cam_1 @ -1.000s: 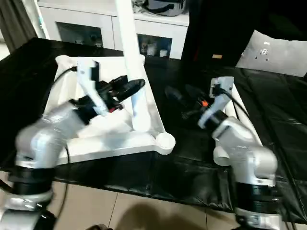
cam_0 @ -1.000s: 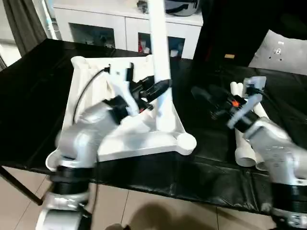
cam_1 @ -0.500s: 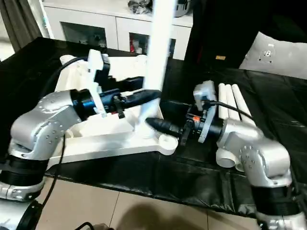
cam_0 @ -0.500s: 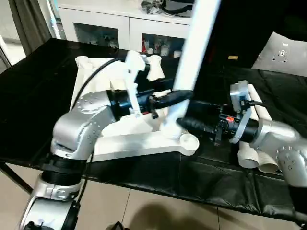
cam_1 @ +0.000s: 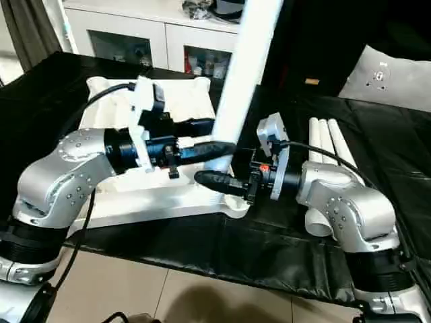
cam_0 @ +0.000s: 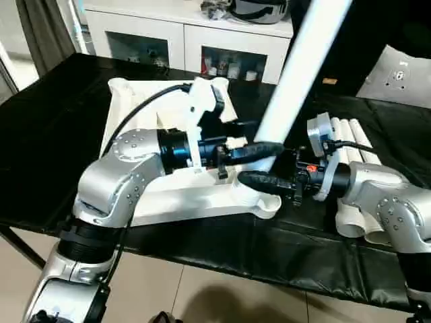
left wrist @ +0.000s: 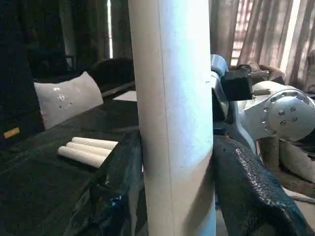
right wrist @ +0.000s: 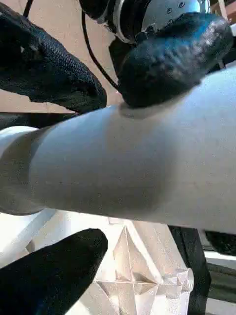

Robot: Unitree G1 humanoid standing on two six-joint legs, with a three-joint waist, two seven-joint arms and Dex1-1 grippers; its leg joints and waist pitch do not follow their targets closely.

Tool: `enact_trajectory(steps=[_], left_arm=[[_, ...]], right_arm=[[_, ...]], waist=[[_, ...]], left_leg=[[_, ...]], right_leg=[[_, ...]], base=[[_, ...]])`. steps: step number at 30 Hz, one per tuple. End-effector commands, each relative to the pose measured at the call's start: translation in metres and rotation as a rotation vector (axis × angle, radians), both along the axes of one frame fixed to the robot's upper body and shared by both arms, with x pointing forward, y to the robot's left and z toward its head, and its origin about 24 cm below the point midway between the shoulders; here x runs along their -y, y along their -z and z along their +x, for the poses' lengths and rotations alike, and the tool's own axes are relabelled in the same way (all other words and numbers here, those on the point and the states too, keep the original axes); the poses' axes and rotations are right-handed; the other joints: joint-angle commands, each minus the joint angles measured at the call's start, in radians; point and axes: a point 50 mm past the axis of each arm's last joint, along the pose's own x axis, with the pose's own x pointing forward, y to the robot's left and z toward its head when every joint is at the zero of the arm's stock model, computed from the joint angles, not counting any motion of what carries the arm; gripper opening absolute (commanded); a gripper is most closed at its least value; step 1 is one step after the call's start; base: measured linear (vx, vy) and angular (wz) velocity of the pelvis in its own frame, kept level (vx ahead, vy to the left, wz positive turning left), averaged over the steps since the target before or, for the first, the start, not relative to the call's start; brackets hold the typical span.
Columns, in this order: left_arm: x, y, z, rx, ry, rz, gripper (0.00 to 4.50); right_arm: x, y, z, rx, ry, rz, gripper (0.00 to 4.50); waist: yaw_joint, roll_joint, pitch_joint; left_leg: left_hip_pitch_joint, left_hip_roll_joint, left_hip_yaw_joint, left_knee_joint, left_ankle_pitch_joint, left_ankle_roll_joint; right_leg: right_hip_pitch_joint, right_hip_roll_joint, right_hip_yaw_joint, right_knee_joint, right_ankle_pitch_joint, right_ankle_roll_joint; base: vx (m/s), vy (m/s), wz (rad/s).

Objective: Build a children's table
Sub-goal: Pick table leg

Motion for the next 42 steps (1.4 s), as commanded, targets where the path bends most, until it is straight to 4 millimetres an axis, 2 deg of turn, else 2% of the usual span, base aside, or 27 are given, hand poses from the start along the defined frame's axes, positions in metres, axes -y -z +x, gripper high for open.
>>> enact_trajectory(steps=[1,6,7,12,13,17,29,35,36,42], left_arm=[[0.005,-0.006,-0.006,0.036,0.038,-0.001,1.88],[0.006,-0.005,-0.007,0.038,0.049,0.008,1.88],[0.005,-0.005,-0.007,0.039,0.048,0.011,1.88],[0.005,-0.004,-0.007,0.038,0.051,0.018,1.88],[0.005,-0.003,-0.007,0.038,0.051,0.019,1.88],[0.005,-0.003,-0.007,0.041,0.05,0.022,1.88],[0.005,-0.003,-0.007,0.046,0.054,0.03,1.88],[0.006,-0.002,-0.01,0.044,0.074,0.037,1.88],[0.006,-0.002,-0.01,0.043,0.076,0.039,1.88],[0.008,-0.003,-0.013,0.036,0.079,0.03,1.88]], right_arm=[[-0.003,-0.002,0.001,0.017,-0.013,-0.012,4.15],[-0.005,-0.001,0.0,0.009,-0.027,-0.007,4.15],[-0.005,-0.001,-0.001,0.005,-0.032,-0.005,4.15],[-0.007,0.001,-0.003,-0.008,-0.045,-0.004,3.72],[-0.007,0.001,-0.003,-0.009,-0.046,-0.004,3.48],[-0.008,0.004,-0.004,-0.021,-0.055,-0.008,3.27],[-0.008,0.009,-0.007,-0.034,-0.06,-0.024,2.12],[-0.009,0.009,-0.008,-0.033,-0.062,-0.021,1.98],[-0.009,0.009,-0.008,-0.033,-0.062,-0.021,1.98],[-0.01,0.01,-0.009,-0.026,-0.06,-0.019,1.96]], waist=[[-0.001,-0.008,-0.071],[0.0,-0.007,-0.071],[0.0,-0.004,-0.07],[0.0,-0.006,-0.07],[0.0,-0.006,-0.07],[-0.001,-0.004,-0.071],[-0.001,-0.004,-0.071],[0.0,-0.003,-0.071],[0.0,-0.001,-0.071],[0.0,-0.002,-0.072]], left_leg=[[0.017,0.086,-0.032,-0.058,-0.057,0.033],[0.017,0.086,-0.033,-0.058,-0.059,0.034],[0.017,0.087,-0.034,-0.058,-0.062,0.032],[0.017,0.086,-0.033,-0.058,-0.064,0.029],[0.017,0.086,-0.033,-0.058,-0.062,0.029],[0.017,0.086,-0.033,-0.058,-0.061,0.029],[0.017,0.087,-0.034,-0.058,-0.063,0.027],[0.017,0.087,-0.034,-0.058,-0.064,0.027],[0.017,0.086,-0.034,-0.058,-0.064,0.026],[0.017,0.087,-0.034,-0.058,-0.061,0.027]], right_leg=[[0.034,-0.138,0.067,-0.077,-0.078,-0.159],[0.034,-0.138,0.068,-0.077,-0.073,-0.161],[0.034,-0.138,0.067,-0.077,-0.08,-0.16],[0.035,-0.137,0.068,-0.077,-0.078,-0.16],[0.035,-0.138,0.068,-0.077,-0.075,-0.16],[0.036,-0.138,0.068,-0.075,-0.06,-0.164],[0.035,-0.137,0.068,-0.076,-0.07,-0.162],[0.036,-0.138,0.068,-0.075,-0.065,-0.164],[0.036,-0.138,0.067,-0.076,-0.065,-0.164],[0.036,-0.137,0.067,-0.073,-0.051,-0.168]], base=[[0.0,0.0,0.0],[0.0,0.0,0.0],[0.0,0.0,0.0],[0.0,0.0,0.0],[0.0,0.0,0.0],[0.0,0.0,0.0],[0.0,0.0,0.0],[0.0,0.0,0.0],[0.0,0.0,0.0],[0.0,0.0,0.0]])
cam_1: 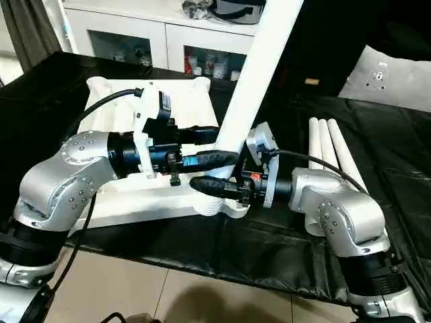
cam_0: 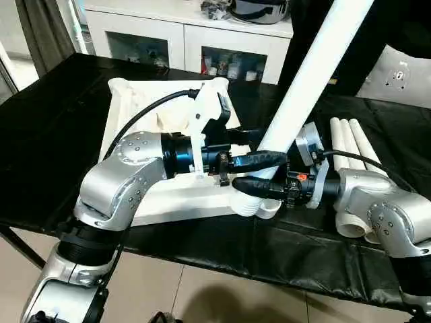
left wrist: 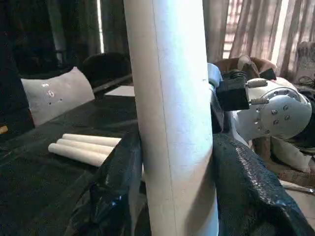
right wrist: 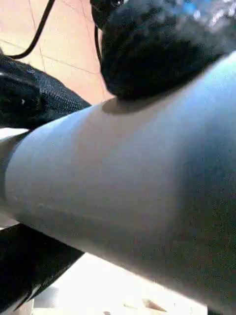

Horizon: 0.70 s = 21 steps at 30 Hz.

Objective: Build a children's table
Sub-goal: Pick table leg

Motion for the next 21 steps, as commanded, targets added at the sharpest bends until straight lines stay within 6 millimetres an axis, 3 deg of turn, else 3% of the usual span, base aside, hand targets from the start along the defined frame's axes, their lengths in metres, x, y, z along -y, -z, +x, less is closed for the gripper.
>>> enact_trajectory(steps=[1,3,4,7,12,13,15,17,18,19,21], left_arm=[[0.006,-0.008,-0.009,0.013,0.049,-0.016,1.88],[0.006,-0.009,-0.011,-0.022,0.07,-0.04,1.88],[0.007,-0.01,-0.012,-0.032,0.085,-0.05,2.57],[0.008,-0.008,-0.019,-0.021,0.126,-0.027,2.64],[0.012,-0.003,-0.02,-0.022,0.125,-0.016,3.11],[0.012,-0.004,-0.02,-0.021,0.121,-0.031,3.38],[0.012,-0.005,-0.019,-0.023,0.104,-0.057,3.38],[0.009,-0.008,-0.017,-0.048,0.075,-0.146,3.58],[0.006,-0.01,-0.016,-0.077,0.072,-0.206,3.79],[0.003,-0.013,-0.017,-0.112,0.079,-0.284,3.79],[0.001,-0.015,-0.016,-0.139,0.084,-0.338,3.94]], right_arm=[[-0.001,0.0,-0.002,0.005,-0.004,0.001,1.96],[-0.001,0.001,-0.002,0.005,-0.003,0.002,1.96],[-0.001,0.001,-0.002,0.005,-0.002,0.003,1.96],[-0.003,0.003,-0.002,0.003,0.007,0.006,1.95],[-0.004,0.004,-0.002,0.006,0.014,0.006,1.94],[-0.004,0.006,-0.002,0.004,0.024,0.003,1.94],[-0.004,0.006,-0.003,-0.002,0.035,0.017,1.94],[-0.003,0.007,-0.004,-0.012,0.063,0.036,1.94],[-0.002,0.007,-0.005,-0.01,0.075,0.048,1.94],[-0.001,0.007,-0.006,-0.006,0.102,0.068,1.94],[0.0,0.006,-0.007,-0.002,0.121,0.084,1.94]], waist=[[-0.001,-0.002,-0.072],[-0.001,-0.003,-0.072],[-0.001,-0.002,-0.071],[0.0,-0.003,-0.07],[0.0,-0.001,-0.07],[0.0,0.001,-0.071],[0.0,0.002,-0.07],[-0.001,0.002,-0.071],[0.002,0.008,-0.072],[0.001,0.001,-0.072],[0.003,0.002,-0.072]], left_leg=[[0.019,0.088,-0.034,-0.058,-0.067,0.026],[0.018,0.087,-0.033,-0.057,-0.064,0.026],[0.017,0.086,-0.033,-0.057,-0.064,0.026],[0.018,0.087,-0.034,-0.058,-0.067,0.026],[0.018,0.088,-0.034,-0.059,-0.068,0.022],[0.017,0.087,-0.034,-0.059,-0.073,0.02],[0.018,0.087,-0.034,-0.059,-0.077,0.018],[0.017,0.087,-0.035,-0.059,-0.08,0.015],[0.018,0.088,-0.035,-0.057,-0.079,0.011],[0.016,0.088,-0.035,-0.058,-0.082,0.011],[0.015,0.086,-0.035,-0.058,-0.079,0.013]], right_leg=[[0.035,-0.138,0.068,-0.074,-0.053,-0.171],[0.035,-0.138,0.068,-0.073,-0.048,-0.175],[0.035,-0.138,0.067,-0.073,-0.052,-0.18],[0.035,-0.137,0.068,-0.075,-0.066,-0.174],[0.034,-0.136,0.068,-0.075,-0.069,-0.167],[0.035,-0.137,0.068,-0.077,-0.073,-0.165],[0.034,-0.137,0.068,-0.077,-0.075,-0.164],[0.035,-0.138,0.068,-0.078,-0.069,-0.172],[0.036,-0.14,0.068,-0.075,-0.062,-0.177],[0.037,-0.14,0.068,-0.077,-0.058,-0.184],[0.037,-0.14,0.068,-0.076,-0.051,-0.188]], base=[[0.0,0.0,0.0],[0.0,0.0,0.0],[0.0,0.0,0.0],[0.0,0.0,0.0],[0.0,0.0,0.0],[0.0,0.0,0.0],[0.0,0.0,0.0],[0.0,0.0,0.0],[0.0,0.0,0.0],[0.0,0.0,0.0],[0.0,0.0,0.0]])
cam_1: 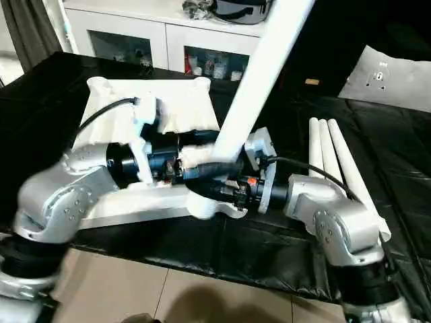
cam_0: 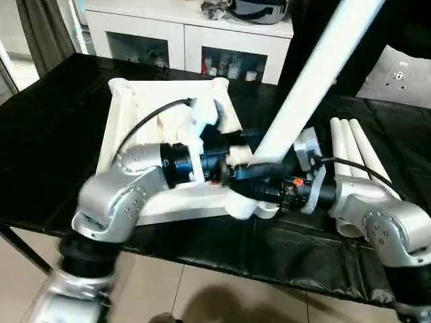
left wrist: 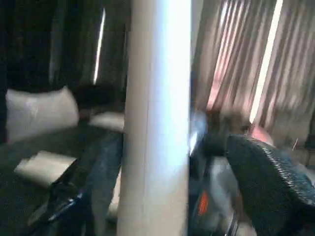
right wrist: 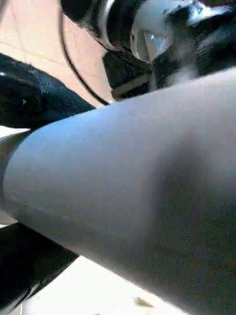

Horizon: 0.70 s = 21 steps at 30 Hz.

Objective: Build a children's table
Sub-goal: Pick table leg

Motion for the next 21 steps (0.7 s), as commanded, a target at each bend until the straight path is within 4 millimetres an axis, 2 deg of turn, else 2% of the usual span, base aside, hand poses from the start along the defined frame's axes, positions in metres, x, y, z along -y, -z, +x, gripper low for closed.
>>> enact_trajectory(steps=[1,3,4,5,7,8,10,11,12,14,15,16,17,18,20,21], left_arm=[[-0.004,-0.013,-0.003,-0.016,0.024,-0.142,3.99],[-0.007,-0.015,-0.001,-0.046,-0.006,-0.209,3.99],[-0.009,-0.014,0.002,-0.066,-0.049,-0.24,3.99],[-0.01,-0.014,0.004,-0.079,-0.079,-0.256,3.99],[-0.014,-0.008,0.008,-0.101,-0.163,-0.23,3.99],[-0.015,-0.007,0.009,-0.101,-0.185,-0.214,3.99],[-0.019,-0.002,0.01,-0.101,-0.248,-0.164,3.99],[-0.023,0.006,0.011,-0.097,-0.341,-0.108,3.99],[-0.027,0.012,0.012,-0.094,-0.406,-0.069,3.99],[-0.038,0.032,0.014,-0.05,-0.617,0.093,3.99],[-0.043,0.041,0.014,-0.024,-0.702,0.171,3.99],[-0.048,0.047,0.013,-0.016,-0.791,0.21,3.99],[-0.049,0.048,0.013,-0.019,-0.813,0.21,3.99],[-0.053,0.052,0.013,-0.051,-0.874,0.213,3.99],[-0.065,0.058,0.012,-0.095,-0.997,0.197,3.99],[-0.065,0.059,0.012,-0.097,-1.005,0.198,3.99]], right_arm=[[0.01,-0.003,0.001,0.014,0.102,0.036,1.93],[0.013,-0.003,-0.002,0.013,0.164,0.069,1.93],[0.014,-0.003,-0.005,0.011,0.19,0.078,1.93],[0.014,-0.003,-0.007,0.009,0.201,0.081,1.93],[0.015,-0.001,-0.012,0.005,0.229,0.056,1.93],[0.015,0.0,-0.014,0.003,0.236,0.048,1.93],[0.016,0.002,-0.017,-0.006,0.259,0.02,1.93],[0.018,0.003,-0.017,0.01,0.316,-0.014,1.93],[0.02,0.004,-0.018,0.023,0.36,-0.037,1.93],[0.027,0.008,-0.01,0.078,0.54,-0.114,1.93],[0.03,0.01,-0.007,0.1,0.626,-0.149,1.93],[0.034,0.01,-0.002,0.136,0.733,-0.186,1.93],[0.035,0.009,-0.001,0.149,0.762,-0.194,1.93],[0.037,0.008,0.0,0.14,0.825,-0.184,1.93],[0.038,0.002,0.001,0.199,0.908,-0.179,1.93],[0.038,0.001,0.001,0.202,0.91,-0.178,1.93]], waist=[[0.003,0.006,-0.071],[0.004,0.005,-0.071],[0.003,0.007,-0.07],[0.0,0.004,-0.069],[0.0,0.015,-0.067],[-0.002,0.01,-0.067],[-0.003,0.015,-0.066],[-0.004,0.017,-0.065],[-0.008,0.013,-0.065],[-0.017,0.009,-0.064],[-0.015,0.014,-0.065],[-0.027,0.013,-0.064],[-0.03,0.014,-0.063],[-0.033,0.004,-0.062],[-0.03,0.009,-0.061],[-0.032,0.003,-0.062]], left_leg=[[0.016,0.086,-0.034,-0.057,-0.082,0.015],[0.017,0.087,-0.035,-0.058,-0.095,0.012],[0.017,0.089,-0.037,-0.06,-0.101,0.009],[0.018,0.088,-0.037,-0.06,-0.109,0.01],[0.018,0.088,-0.039,-0.062,-0.121,0.005],[0.019,0.086,-0.038,-0.062,-0.127,0.003],[0.019,0.086,-0.039,-0.064,-0.131,-0.001],[0.02,0.086,-0.04,-0.065,-0.135,-0.003],[0.02,0.088,-0.042,-0.067,-0.133,-0.009],[0.021,0.085,-0.039,-0.069,-0.148,-0.02],[0.022,0.091,-0.045,-0.071,-0.148,-0.028],[0.023,0.086,-0.041,-0.072,-0.153,-0.042],[0.024,0.084,-0.041,-0.072,-0.161,-0.044],[0.027,0.087,-0.039,-0.073,-0.17,-0.044],[0.025,0.085,-0.039,-0.072,-0.171,-0.038],[0.025,0.088,-0.039,-0.072,-0.172,-0.037]], right_leg=[[0.036,-0.141,0.069,-0.078,-0.055,-0.192],[0.035,-0.138,0.068,-0.08,-0.062,-0.194],[0.035,-0.138,0.068,-0.08,-0.07,-0.188],[0.037,-0.137,0.068,-0.082,-0.079,-0.177],[0.035,-0.136,0.07,-0.086,-0.097,-0.158],[0.036,-0.136,0.07,-0.089,-0.114,-0.148],[0.036,-0.134,0.072,-0.092,-0.137,-0.127],[0.035,-0.134,0.072,-0.093,-0.145,-0.123],[0.033,-0.131,0.072,-0.092,-0.141,-0.111],[0.031,-0.131,0.073,-0.096,-0.177,-0.094],[0.027,-0.133,0.073,-0.093,-0.181,-0.088],[0.024,-0.129,0.074,-0.093,-0.193,-0.08],[0.024,-0.129,0.073,-0.094,-0.2,-0.083],[0.023,-0.128,0.075,-0.097,-0.2,-0.093],[0.023,-0.132,0.074,-0.096,-0.192,-0.107],[0.024,-0.131,0.074,-0.093,-0.183,-0.108]], base=[[0.0,0.0,0.0],[0.0,0.0,0.0],[0.0,0.0,0.0],[0.0,0.0,0.0],[0.0,0.0,0.0],[0.0,0.0,0.0],[0.0,0.0,0.0],[0.0,0.0,0.0],[0.0,0.0,0.0],[0.0,0.0,0.0],[0.0,0.0,0.0],[0.0,0.0,0.0],[0.0,0.0,0.0],[0.0,0.0,0.0],[0.0,0.0,0.0],[0.0,0.0,0.0]])
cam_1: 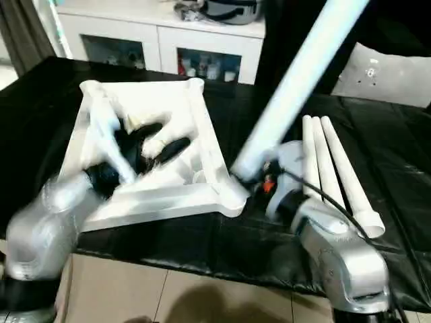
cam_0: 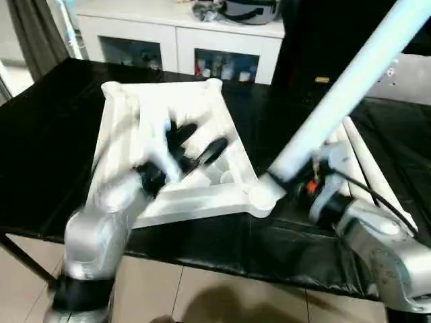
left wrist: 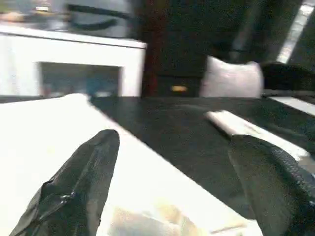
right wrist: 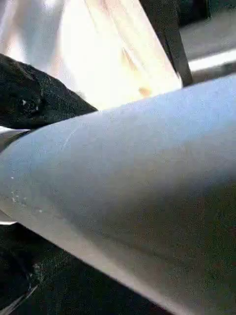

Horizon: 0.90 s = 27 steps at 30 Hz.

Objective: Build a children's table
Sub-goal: Pick table leg

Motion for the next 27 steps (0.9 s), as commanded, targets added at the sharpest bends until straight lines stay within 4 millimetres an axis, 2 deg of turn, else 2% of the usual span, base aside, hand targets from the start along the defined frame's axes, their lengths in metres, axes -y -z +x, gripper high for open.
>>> enact_trajectory(steps=[1,2,3,4,5,6,7,8,9,10,11,12,13,14,15,16,17,18,19,20,21,22,23,25,26,27], left_arm=[[-0.01,-0.003,-0.001,0.027,-0.101,0.025,3.99],[-0.01,-0.002,-0.002,0.028,-0.107,0.031,3.99],[-0.012,-0.001,-0.003,0.03,-0.125,0.047,3.99],[-0.014,0.0,-0.004,0.044,-0.161,0.07,3.99],[-0.016,0.001,-0.006,0.041,-0.203,0.041,3.99],[-0.017,0.004,-0.007,0.015,-0.225,0.022,3.99],[-0.018,0.006,-0.007,0.007,-0.239,0.031,3.99],[-0.019,0.007,-0.008,0.002,-0.252,0.053,3.99],[-0.019,0.009,-0.01,0.008,-0.255,0.077,3.99],[-0.02,0.01,-0.012,0.013,-0.26,0.104,3.99],[-0.021,0.013,-0.014,0.009,-0.266,0.135,3.99],[-0.022,0.014,-0.015,0.008,-0.267,0.157,3.99],[-0.023,0.017,-0.017,0.004,-0.271,0.183,3.99],[-0.024,0.018,-0.019,-0.004,-0.277,0.195,3.99],[-0.025,0.02,-0.021,-0.032,-0.284,0.181,3.99],[-0.024,0.021,-0.022,-0.045,-0.285,0.176,3.99],[-0.025,0.019,-0.022,-0.026,-0.287,0.174,3.99],[-0.025,0.019,-0.022,-0.025,-0.289,0.175,3.99],[-0.026,0.019,-0.022,-0.022,-0.293,0.178,3.99],[-0.027,0.018,-0.023,-0.009,-0.297,0.175,3.99],[-0.028,0.017,-0.024,-0.005,-0.299,0.171,3.99],[-0.029,0.018,-0.026,-0.009,-0.298,0.185,3.99],[-0.029,0.018,-0.026,-0.003,-0.298,0.191,3.99],[-0.029,0.017,-0.027,-0.004,-0.298,0.181,3.99],[-0.029,0.017,-0.028,-0.005,-0.298,0.173,3.99],[-0.029,0.016,-0.029,-0.006,-0.299,0.167,3.99]], right_arm=[[0.002,-0.016,0.0,0.092,0.031,0.012,1.93],[0.001,-0.016,-0.001,0.094,0.029,0.025,1.93],[-0.001,-0.017,-0.001,0.101,0.023,0.061,1.93],[-0.002,-0.017,-0.002,0.121,0.071,0.096,1.93],[0.0,-0.014,0.0,0.129,0.135,0.078,1.93],[0.001,-0.012,0.0,0.128,0.143,0.074,1.93],[0.001,-0.01,0.001,0.122,0.147,0.075,1.93],[0.001,-0.007,0.0,0.111,0.147,0.081,1.93],[0.0,-0.004,-0.001,0.079,0.13,0.082,1.93],[-0.001,0.0,-0.003,0.038,0.1,0.091,1.93],[-0.003,0.003,-0.007,0.01,0.077,0.097,1.93],[-0.004,0.005,-0.008,-0.005,0.068,0.094,1.93],[-0.005,0.007,-0.011,-0.017,0.061,0.09,1.93],[-0.006,0.008,-0.013,-0.02,0.057,0.086,1.93],[-0.008,0.009,-0.015,-0.02,0.054,0.087,1.93],[-0.01,0.01,-0.016,-0.03,0.045,0.101,1.93],[-0.012,0.011,-0.017,-0.037,0.039,0.109,1.93],[-0.013,0.011,-0.017,-0.039,0.037,0.11,1.93],[-0.014,0.012,-0.018,-0.044,0.029,0.116,1.93],[-0.018,0.013,-0.019,-0.049,0.009,0.123,1.93],[-0.02,0.013,-0.019,-0.052,-0.005,0.127,1.93],[-0.024,0.014,-0.02,-0.054,-0.024,0.127,1.93],[-0.024,0.014,-0.021,-0.053,-0.031,0.127,1.93],[-0.026,0.014,-0.021,-0.054,-0.043,0.131,1.93],[-0.027,0.013,-0.022,-0.055,-0.051,0.134,1.93],[-0.028,0.013,-0.022,-0.056,-0.056,0.136,1.93]], waist=[[-0.007,0.0,-0.06],[-0.013,0.004,-0.058],[-0.028,0.014,-0.061],[-0.037,0.021,-0.063],[-0.057,0.044,-0.064],[-0.065,0.039,-0.066],[-0.064,0.037,-0.061],[-0.072,0.015,-0.063],[-0.067,0.0,-0.063],[-0.021,-0.03,-0.067],[-0.009,-0.031,-0.059],[-0.004,-0.029,-0.057],[-0.002,-0.018,-0.058],[-0.004,-0.006,-0.057],[-0.01,0.001,-0.058],[-0.015,0.003,-0.053],[-0.013,0.009,-0.051],[-0.015,0.01,-0.05],[-0.017,0.017,-0.052],[-0.018,0.023,-0.051],[-0.023,0.026,-0.051],[-0.027,0.029,-0.054],[-0.028,0.03,-0.055],[-0.025,0.029,-0.057],[-0.025,0.028,-0.052],[-0.026,0.029,-0.045]], left_leg=[[0.024,0.092,-0.045,-0.072,-0.174,-0.035],[0.028,0.098,-0.051,-0.076,-0.187,-0.042],[0.045,0.136,-0.081,-0.094,-0.227,-0.043],[0.057,0.173,-0.106,-0.109,-0.239,-0.03],[0.065,0.271,-0.163,-0.158,-0.255,0.032],[0.066,0.278,-0.169,-0.166,-0.262,0.059],[0.059,0.252,-0.145,-0.165,-0.285,0.108],[0.03,0.176,-0.109,-0.128,-0.284,0.156],[0.0,0.094,-0.065,-0.075,-0.275,0.151],[-0.041,-0.025,-0.017,0.07,-0.117,0.123],[-0.056,-0.009,-0.033,0.049,-0.011,0.064],[-0.055,-0.006,-0.036,0.032,-0.008,0.042],[-0.041,0.011,-0.046,0.008,-0.048,0.028],[-0.034,0.024,-0.053,-0.005,-0.064,0.025],[-0.034,0.029,-0.057,-0.021,-0.089,0.005],[-0.019,0.035,-0.056,-0.026,-0.134,-0.001],[-0.012,0.039,-0.057,-0.031,-0.155,-0.007],[-0.009,0.044,-0.059,-0.035,-0.167,-0.009],[-0.003,0.062,-0.069,-0.049,-0.193,-0.011],[0.001,0.071,-0.074,-0.056,-0.215,-0.01],[0.008,0.085,-0.081,-0.067,-0.252,-0.01],[0.009,0.092,-0.085,-0.073,-0.262,-0.011],[0.004,0.092,-0.083,-0.075,-0.243,-0.011],[0.009,0.089,-0.074,-0.075,-0.242,-0.011],[0.018,0.088,-0.07,-0.079,-0.319,-0.023],[0.029,0.084,-0.067,-0.082,-0.402,-0.032]], right_leg=[[0.021,-0.121,0.067,-0.09,-0.161,-0.109],[0.018,-0.108,0.061,-0.09,-0.152,-0.1],[0.015,-0.082,0.043,-0.083,-0.121,-0.077],[0.009,-0.076,0.034,-0.067,-0.099,-0.072],[-0.018,-0.081,0.017,0.021,-0.072,-0.061],[-0.024,-0.082,0.016,0.046,-0.079,-0.059],[-0.035,-0.081,0.026,0.061,-0.065,-0.065],[-0.014,-0.105,0.061,0.009,-0.008,-0.125],[-0.001,-0.118,0.078,-0.06,-0.002,-0.197],[0.04,-0.179,0.105,-0.124,-0.106,-0.154],[0.034,-0.168,0.11,-0.117,-0.255,0.016],[0.037,-0.153,0.101,-0.118,-0.316,0.093],[0.029,-0.138,0.105,-0.119,-0.367,0.172],[0.028,-0.139,0.096,-0.12,-0.366,0.167],[0.022,-0.104,0.07,-0.114,-0.352,0.162],[0.009,-0.095,0.061,-0.118,-0.363,0.141],[0.006,-0.094,0.06,-0.12,-0.392,0.109],[0.005,-0.095,0.062,-0.121,-0.395,0.091],[0.005,-0.097,0.059,-0.112,-0.367,0.049],[0.005,-0.1,0.058,-0.111,-0.354,0.029],[0.007,-0.106,0.058,-0.107,-0.316,-0.011],[0.012,-0.112,0.058,-0.101,-0.257,-0.05],[0.017,-0.118,0.061,-0.096,-0.195,-0.075],[0.021,-0.124,0.063,-0.094,-0.152,-0.098],[0.026,-0.124,0.062,-0.098,-0.232,-0.101],[0.029,-0.123,0.062,-0.111,-0.35,-0.092]], base=[[0.0,0.0,0.0],[0.0,0.0,0.0],[0.0,0.0,0.0],[0.0,0.0,0.0],[0.0,0.0,0.0],[-0.004,-0.08,0.07],[-0.012,-0.104,0.09],[-0.012,-0.104,0.09],[-0.031,-0.152,0.0],[-0.043,-0.172,-0.07],[-0.043,-0.172,-0.07],[-0.041,-0.15,-0.07],[-0.035,-0.112,-0.08],[-0.035,-0.112,-0.08],[-0.03,-0.071,-0.05],[0.0,0.0,0.0],[0.0,0.0,0.0],[0.0,0.0,0.0],[0.0,0.0,0.0],[0.0,0.0,0.0],[0.0,0.059,0.0],[0.011,0.068,-0.02],[0.011,0.068,-0.02],[0.013,0.063,-0.02],[0.013,0.061,-0.01],[0.019,0.052,-0.01]])
